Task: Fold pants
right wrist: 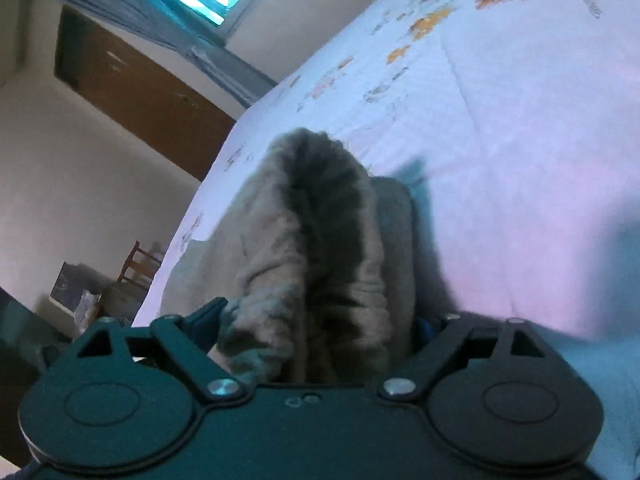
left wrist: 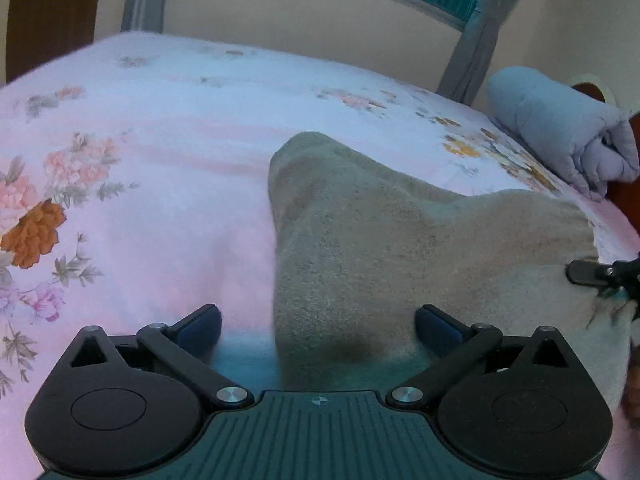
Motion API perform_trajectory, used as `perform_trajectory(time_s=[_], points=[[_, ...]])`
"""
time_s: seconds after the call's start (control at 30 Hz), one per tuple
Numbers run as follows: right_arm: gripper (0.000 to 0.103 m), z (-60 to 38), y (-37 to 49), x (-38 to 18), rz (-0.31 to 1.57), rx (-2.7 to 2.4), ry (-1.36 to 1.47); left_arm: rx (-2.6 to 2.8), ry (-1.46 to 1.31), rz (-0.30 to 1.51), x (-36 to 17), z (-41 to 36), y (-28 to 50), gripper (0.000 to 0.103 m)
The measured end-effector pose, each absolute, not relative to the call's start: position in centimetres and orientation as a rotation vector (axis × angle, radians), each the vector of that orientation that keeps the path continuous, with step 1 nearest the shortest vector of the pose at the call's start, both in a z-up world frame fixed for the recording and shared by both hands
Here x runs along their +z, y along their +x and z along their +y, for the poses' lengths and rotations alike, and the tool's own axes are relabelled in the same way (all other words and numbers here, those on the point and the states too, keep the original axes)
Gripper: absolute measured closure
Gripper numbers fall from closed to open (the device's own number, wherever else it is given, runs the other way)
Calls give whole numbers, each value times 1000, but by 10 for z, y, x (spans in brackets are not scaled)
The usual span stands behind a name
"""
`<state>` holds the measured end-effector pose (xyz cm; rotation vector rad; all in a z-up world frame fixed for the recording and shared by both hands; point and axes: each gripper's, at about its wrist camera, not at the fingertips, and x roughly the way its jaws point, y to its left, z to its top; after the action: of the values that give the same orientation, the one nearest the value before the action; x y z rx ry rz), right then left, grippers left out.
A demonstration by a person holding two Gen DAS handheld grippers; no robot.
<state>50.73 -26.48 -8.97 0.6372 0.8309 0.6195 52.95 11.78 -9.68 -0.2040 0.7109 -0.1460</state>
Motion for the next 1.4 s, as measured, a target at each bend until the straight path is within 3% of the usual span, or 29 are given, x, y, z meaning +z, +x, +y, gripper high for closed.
perform_trajectory(time_s=[0.23,0.47,0.53,0.57,0.63,0.73,1.0,1.4], points=[[22,-253,494,-66,838,561,472,-112,-180,722,-89,111,523,0],[14,-242,470,-30,754,432,312,-17,-32,664,-68,110,489,0],[5,-236,453,-19,681,456,305,4,-19,645,-69,110,479,0],[6,-229,448,-21,677,452,259,15,-11,662,-74,109,479,0],[6,-213,455,-44,792,362,100,18,-48,703,-84,113,483,0],[6,-221,452,-42,820,321,256,63,-123,732,-65,122,474,0],[6,-241,316,33,536,363,204,65,-50,563,-18,119,329,0],[6,-261,117,34,352,331,119,70,-125,454,-9,84,144,0]])
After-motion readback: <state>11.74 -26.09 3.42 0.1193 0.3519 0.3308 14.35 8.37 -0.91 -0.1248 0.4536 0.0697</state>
